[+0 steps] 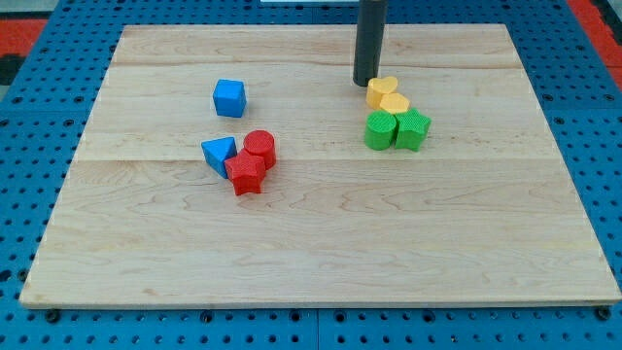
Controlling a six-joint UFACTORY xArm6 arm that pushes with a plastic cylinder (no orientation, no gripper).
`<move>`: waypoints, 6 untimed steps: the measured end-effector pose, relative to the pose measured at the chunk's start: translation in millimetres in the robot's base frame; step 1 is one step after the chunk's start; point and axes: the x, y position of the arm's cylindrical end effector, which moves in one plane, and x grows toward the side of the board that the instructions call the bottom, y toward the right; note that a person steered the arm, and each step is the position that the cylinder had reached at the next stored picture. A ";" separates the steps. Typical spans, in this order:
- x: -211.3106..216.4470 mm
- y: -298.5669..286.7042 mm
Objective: Move yellow heart a bit down
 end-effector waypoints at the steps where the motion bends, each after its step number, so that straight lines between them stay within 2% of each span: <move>1: 6.4 11.2; 3: 40.8 29.7; 5: 20.1 -2.0; 6: 2.8 33.6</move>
